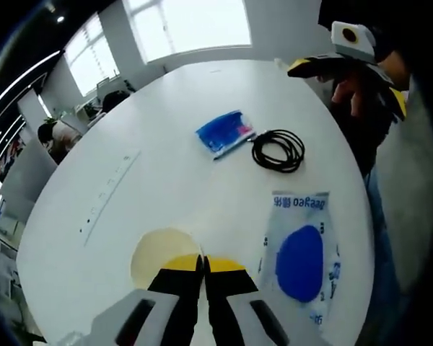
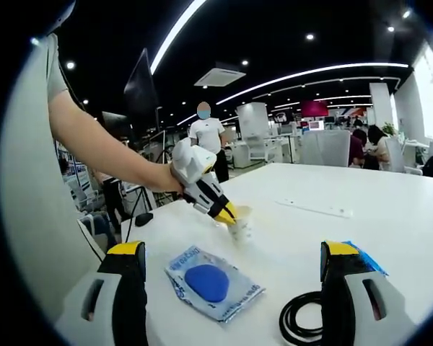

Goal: Arrange the tabletop items into an orderly group along one side of the table until the central work area is clear of visible clutter.

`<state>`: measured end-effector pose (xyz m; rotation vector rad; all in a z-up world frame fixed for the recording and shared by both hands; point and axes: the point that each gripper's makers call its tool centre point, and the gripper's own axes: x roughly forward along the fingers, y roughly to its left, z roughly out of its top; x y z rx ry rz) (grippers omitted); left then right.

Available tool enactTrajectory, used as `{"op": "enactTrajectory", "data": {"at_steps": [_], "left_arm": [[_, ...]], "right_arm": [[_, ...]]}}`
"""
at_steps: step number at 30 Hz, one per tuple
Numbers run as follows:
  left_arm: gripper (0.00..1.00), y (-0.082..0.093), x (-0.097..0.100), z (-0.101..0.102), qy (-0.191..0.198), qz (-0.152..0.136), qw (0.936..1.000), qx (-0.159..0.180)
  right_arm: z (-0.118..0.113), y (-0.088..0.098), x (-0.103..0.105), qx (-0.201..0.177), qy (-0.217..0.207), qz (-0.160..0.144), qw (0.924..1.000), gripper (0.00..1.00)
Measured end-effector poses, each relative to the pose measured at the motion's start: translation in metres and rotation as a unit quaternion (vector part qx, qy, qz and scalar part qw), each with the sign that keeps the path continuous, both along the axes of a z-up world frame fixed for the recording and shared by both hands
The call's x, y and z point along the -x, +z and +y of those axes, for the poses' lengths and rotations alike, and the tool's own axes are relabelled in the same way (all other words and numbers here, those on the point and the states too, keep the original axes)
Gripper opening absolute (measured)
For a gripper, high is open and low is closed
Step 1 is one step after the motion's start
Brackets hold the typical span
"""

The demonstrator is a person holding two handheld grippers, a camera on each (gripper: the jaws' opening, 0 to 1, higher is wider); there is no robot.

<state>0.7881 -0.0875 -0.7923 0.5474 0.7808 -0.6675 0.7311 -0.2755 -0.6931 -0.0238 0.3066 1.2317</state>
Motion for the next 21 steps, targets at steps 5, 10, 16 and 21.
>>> {"op": "enactTrajectory", "data": {"at_steps": [5,10,16,21], "left_arm": [[0.00,-0.002,-0.002,0.007,0.007,0.002,1.0000,0.000],[0.00,-0.003,-0.004,0.012,0.010,0.005,0.9999,-0.002],[0.00,-0.005,-0.006,0.017,0.016,0.007,0.9998,-0.005],[0.00,-0.009,-0.007,0.023,0.023,0.011,0.9997,-0.006]], "right_arm": [[-0.001,0.001,0.000,0.002,-0.003,-0.001,1.0000,0.97],[-0.002,0.001,0.001,0.003,-0.005,0.000,1.0000,0.97],[-0.005,0.000,0.000,0.003,-0.008,0.001,1.0000,0.97],[-0.007,-0.001,-0.001,0.005,-0.011,0.000,0.9999,0.97]]}}
